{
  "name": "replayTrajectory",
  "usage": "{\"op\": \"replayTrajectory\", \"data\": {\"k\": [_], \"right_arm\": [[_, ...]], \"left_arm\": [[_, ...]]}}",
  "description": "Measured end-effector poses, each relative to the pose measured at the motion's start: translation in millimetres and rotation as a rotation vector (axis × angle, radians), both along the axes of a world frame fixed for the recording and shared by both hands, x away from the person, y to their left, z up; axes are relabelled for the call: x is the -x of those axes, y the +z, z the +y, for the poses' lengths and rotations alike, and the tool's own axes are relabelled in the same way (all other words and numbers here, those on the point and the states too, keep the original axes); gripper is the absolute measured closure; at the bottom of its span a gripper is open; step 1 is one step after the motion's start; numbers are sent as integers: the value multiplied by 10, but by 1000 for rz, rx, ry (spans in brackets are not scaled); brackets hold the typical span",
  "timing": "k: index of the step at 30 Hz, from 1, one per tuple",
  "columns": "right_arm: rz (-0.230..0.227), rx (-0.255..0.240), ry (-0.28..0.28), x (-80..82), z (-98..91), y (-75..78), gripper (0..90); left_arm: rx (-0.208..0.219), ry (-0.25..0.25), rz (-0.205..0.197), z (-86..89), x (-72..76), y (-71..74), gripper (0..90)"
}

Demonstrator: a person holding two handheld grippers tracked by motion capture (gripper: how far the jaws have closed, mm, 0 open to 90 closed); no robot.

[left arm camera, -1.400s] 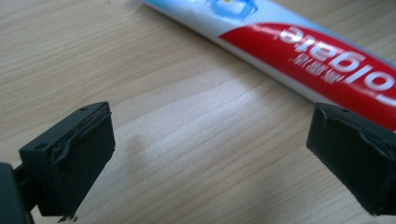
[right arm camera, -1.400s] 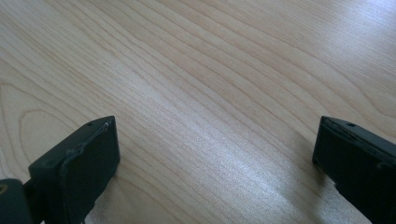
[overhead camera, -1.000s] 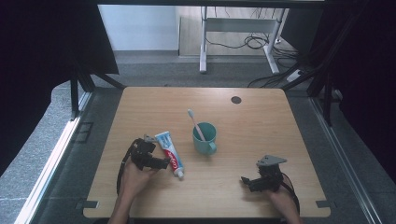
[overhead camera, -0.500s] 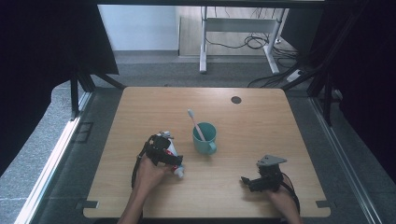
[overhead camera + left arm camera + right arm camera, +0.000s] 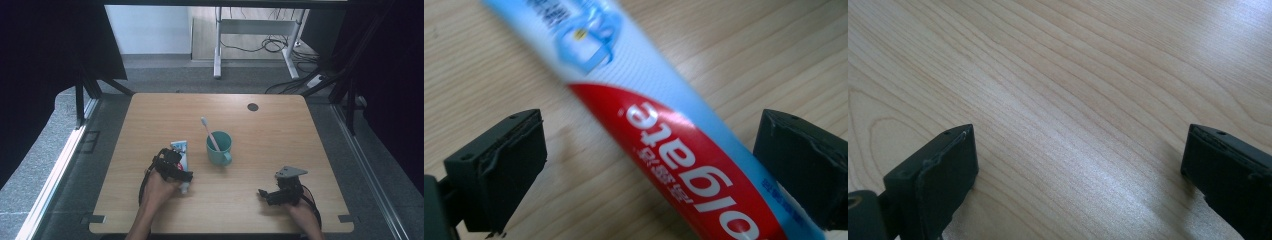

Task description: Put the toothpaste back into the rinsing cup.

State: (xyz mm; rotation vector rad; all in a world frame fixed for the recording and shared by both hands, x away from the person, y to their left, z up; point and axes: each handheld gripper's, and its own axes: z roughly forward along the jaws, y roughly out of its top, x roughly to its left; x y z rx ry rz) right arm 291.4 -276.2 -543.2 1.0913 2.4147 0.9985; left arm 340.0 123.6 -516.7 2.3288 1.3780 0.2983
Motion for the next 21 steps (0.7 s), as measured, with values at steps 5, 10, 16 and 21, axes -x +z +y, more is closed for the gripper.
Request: {"op": "replayTrajectory", "data": {"k": [5,10,16,21], "right_arm": [[0,1,0,0,0,0,15],[-1,1,0,0,0,0,15],[-1,0,0,0,0,0,15],[-1,0,-1,0,-1,0,15]], "left_arm": [[1,1,15,138,33,1,17],[-6,7,27,283,60,7,26],[-25,-3,33,453,72,26,61],[-44,-67,65,480,28,54,104]]}}
